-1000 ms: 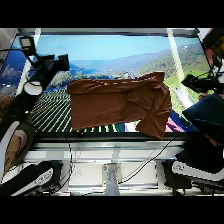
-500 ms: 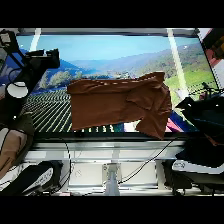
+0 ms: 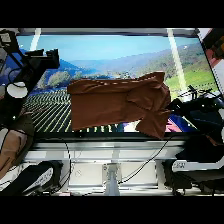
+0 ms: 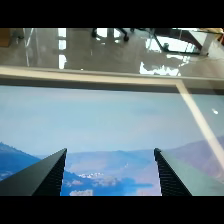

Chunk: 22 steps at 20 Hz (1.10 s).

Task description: Fold the clothes and pants, and hang the long-sleeved shirts on hangers.

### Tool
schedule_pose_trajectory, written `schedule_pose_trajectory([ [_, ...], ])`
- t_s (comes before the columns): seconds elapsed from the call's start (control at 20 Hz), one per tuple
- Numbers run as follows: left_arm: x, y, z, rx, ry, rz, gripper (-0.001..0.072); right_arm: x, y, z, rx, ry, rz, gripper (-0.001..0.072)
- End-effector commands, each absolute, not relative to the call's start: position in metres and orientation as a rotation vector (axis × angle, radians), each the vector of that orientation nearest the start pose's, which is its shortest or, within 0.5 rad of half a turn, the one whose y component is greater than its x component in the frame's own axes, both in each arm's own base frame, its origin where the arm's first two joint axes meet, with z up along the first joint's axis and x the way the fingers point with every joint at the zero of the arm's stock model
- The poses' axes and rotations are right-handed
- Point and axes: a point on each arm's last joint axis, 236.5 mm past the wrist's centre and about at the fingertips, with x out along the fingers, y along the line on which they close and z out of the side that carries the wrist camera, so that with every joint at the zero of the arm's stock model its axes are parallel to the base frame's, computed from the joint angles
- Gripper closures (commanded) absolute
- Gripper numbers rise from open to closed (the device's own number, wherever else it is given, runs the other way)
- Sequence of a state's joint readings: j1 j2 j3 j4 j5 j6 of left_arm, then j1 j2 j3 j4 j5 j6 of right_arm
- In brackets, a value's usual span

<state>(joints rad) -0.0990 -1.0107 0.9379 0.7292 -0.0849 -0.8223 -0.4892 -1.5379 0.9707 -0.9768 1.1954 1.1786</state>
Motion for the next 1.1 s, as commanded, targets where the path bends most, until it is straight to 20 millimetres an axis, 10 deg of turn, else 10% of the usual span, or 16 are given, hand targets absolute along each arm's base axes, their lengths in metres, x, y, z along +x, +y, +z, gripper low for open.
schedule_pose_trajectory([
  [0.0,0.473,-0.062,0.215,-0.086,0.136,-0.155,0.0086,0.345,-0.036,-0.110,0.713,1.426,0.132,0.0231],
  [0.2,0.472,-0.064,0.213,-0.086,0.147,-0.166,0.0086,0.357,-0.048,-0.113,0.698,1.373,0.083,0.0298],
  [0.45,0.459,-0.095,0.184,-0.083,0.278,-0.299,0.0086,0.363,-0.053,-0.114,0.688,1.346,0.060,0.0698],
  [0.75,0.425,-0.096,0.136,-0.264,0.563,-0.397,0.0085,0.360,-0.050,-0.104,0.680,1.345,0.080,0.0698],
  [1.05,0.345,-0.023,0.052,-0.267,1.052,-0.283,0.0056,0.353,-0.065,-0.084,0.658,1.077,-0.104,0.0699],
])
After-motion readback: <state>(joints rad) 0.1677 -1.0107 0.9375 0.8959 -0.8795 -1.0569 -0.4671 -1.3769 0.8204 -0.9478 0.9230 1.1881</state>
